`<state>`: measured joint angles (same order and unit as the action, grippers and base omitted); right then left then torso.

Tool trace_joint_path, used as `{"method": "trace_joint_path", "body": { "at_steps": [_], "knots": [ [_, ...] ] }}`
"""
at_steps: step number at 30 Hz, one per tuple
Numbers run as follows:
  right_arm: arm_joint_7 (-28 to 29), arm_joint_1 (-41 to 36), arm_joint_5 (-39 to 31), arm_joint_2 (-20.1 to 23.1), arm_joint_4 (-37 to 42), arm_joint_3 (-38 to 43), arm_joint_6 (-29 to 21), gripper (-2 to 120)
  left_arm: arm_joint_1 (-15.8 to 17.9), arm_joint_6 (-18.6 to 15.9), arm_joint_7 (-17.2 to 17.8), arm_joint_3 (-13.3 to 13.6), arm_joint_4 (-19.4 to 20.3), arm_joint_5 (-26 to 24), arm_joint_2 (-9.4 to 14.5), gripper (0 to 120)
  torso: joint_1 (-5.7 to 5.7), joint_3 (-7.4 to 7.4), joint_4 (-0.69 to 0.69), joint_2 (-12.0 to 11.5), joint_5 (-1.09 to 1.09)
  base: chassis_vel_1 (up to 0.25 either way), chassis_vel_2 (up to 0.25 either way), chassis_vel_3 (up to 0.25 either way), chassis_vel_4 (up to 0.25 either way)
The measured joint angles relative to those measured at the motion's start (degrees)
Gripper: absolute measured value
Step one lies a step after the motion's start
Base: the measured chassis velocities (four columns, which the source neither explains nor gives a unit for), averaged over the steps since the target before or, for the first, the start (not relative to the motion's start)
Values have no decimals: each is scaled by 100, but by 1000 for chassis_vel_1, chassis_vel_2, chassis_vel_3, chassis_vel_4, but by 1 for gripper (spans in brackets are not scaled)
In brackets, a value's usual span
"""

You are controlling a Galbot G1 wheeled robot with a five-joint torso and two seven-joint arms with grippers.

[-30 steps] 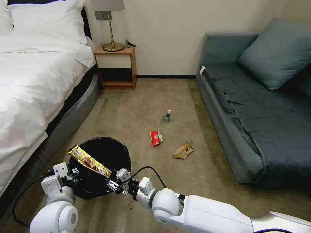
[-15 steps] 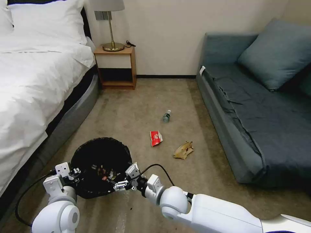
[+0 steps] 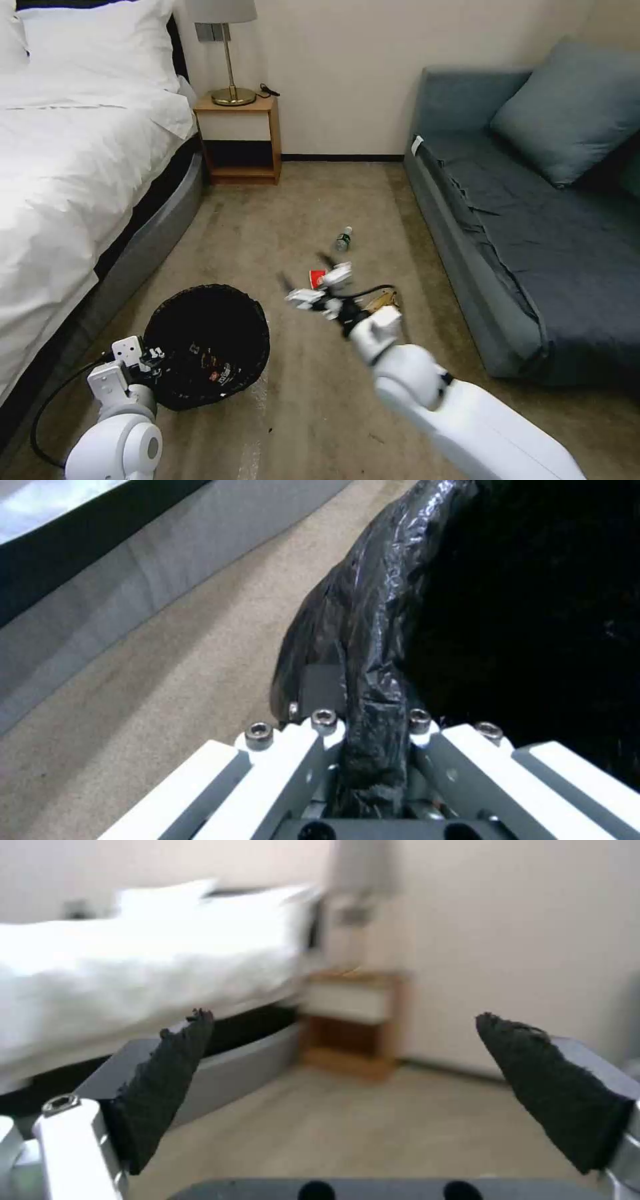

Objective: Pick up the trash bin, then pick up the garbage on the floor and place it into the trash bin.

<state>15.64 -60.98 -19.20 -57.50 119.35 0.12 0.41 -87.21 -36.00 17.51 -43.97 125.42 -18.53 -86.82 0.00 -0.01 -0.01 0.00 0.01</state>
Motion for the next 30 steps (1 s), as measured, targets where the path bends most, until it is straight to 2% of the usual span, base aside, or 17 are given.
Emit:
{"method": "trace_joint_path", "body": {
  "at_steps": [2,4,5,6,10,13,19,30],
  "knots": [
    [105,-184,176,-12,119,170,-40,100,1,8,-4,-10,-7,-11,4,3,0,0,2,0,-1,0,0,0,0],
    [333,-750,579,-142,413,590,-152,100,7,27,-10,-41,-26,-34,15,3,0,0,1,0,-1,0,0,0,0],
    [486,-1331,881,-384,657,903,-239,100,22,43,-15,-64,-45,-48,20,3,0,0,-1,0,0,0,0,0,0],
    [486,-1331,881,-384,657,903,-239,100,22,43,-15,-64,-45,-48,20,3,0,0,-1,0,0,0,0,0,0],
    [651,-2524,1741,-1362,1048,1198,-145,100,61,88,-32,-128,-82,-60,52,3,0,0,0,0,-2,0,0,0,0],
    [650,-2839,2005,-1589,1071,1205,-4,100,71,103,-36,-161,-94,-79,71,3,0,-1,0,0,-1,0,0,0,0],
    [530,-3091,2345,-1827,932,1149,306,100,80,139,-50,-182,-119,-114,99,3,0,0,1,0,-2,0,0,0,0],
    [446,-3008,2304,-1816,799,1104,379,100,93,140,-53,-180,-119,-127,126,3,0,0,1,0,-1,-26,25,33,-27]
  ]
}}
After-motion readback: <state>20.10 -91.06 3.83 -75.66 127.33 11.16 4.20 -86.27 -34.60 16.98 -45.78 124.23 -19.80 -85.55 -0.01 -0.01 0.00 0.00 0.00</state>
